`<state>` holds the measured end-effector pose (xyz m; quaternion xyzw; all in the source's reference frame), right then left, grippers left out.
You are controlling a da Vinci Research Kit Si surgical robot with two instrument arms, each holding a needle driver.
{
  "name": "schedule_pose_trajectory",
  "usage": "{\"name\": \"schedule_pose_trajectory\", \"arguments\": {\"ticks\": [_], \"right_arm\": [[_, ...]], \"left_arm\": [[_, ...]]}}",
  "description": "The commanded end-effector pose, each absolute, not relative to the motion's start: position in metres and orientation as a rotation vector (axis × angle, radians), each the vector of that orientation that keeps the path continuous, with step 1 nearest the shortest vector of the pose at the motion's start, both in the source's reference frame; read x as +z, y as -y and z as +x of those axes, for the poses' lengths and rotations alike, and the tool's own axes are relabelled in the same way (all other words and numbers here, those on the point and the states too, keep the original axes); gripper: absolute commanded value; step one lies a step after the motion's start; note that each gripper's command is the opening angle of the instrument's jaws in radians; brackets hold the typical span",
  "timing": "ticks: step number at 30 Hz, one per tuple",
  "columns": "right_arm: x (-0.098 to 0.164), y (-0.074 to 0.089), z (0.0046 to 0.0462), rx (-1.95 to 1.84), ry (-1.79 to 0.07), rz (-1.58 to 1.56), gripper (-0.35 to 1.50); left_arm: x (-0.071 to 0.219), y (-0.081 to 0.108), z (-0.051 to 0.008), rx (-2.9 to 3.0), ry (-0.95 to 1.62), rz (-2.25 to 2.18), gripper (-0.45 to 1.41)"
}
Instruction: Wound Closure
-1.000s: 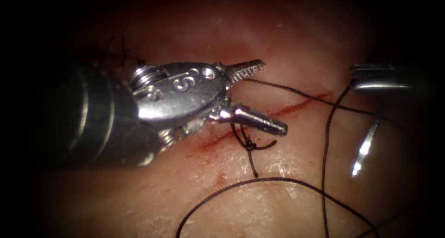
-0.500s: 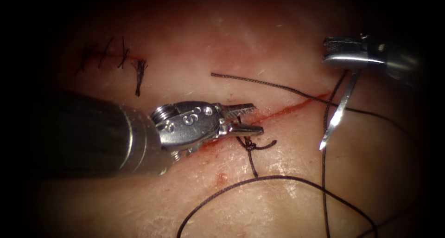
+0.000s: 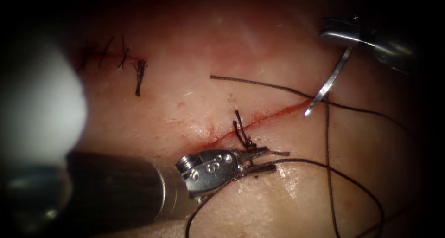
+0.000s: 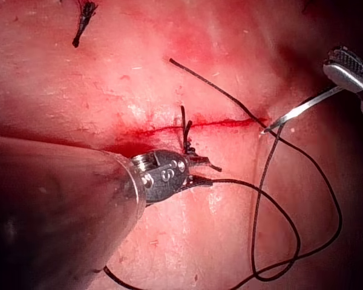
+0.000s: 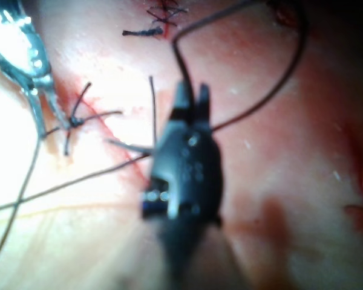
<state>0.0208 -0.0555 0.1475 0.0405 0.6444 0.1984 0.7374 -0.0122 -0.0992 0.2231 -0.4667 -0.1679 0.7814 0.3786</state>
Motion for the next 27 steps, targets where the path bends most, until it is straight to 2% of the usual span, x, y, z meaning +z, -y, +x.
{"name": "schedule_pose_trajectory", "arguments": {"ticks": [1, 6, 12, 20, 27], "right_arm": [[0.1492, 0.0560, 0.0217, 0.409, -1.452, 0.095, -0.35], [0.1496, 0.0562, 0.0241, 0.171, -1.589, 0.073, -0.35], [0.1488, 0.0570, 0.0266, -0.001, -1.655, 0.071, -0.35], [0.1491, 0.0568, 0.0280, -0.196, -1.617, -0.033, -0.35], [0.1498, 0.0571, 0.0275, -0.250, -1.605, -0.045, -0.35]], "left_arm": [[0.2237, 0.1003, -0.0130, 1.989, 0.436, -1.188, 0.26], [0.2243, 0.1003, -0.0132, 1.981, 0.436, -1.183, 0.26], [0.2237, 0.0997, -0.0126, 1.978, 0.443, -1.182, 0.26], [0.2217, 0.0972, -0.0113, 1.959, 0.435, -1.158, 0.24], [0.2235, 0.0962, -0.0116, 1.945, 0.429, -1.149, 0.24]]}}
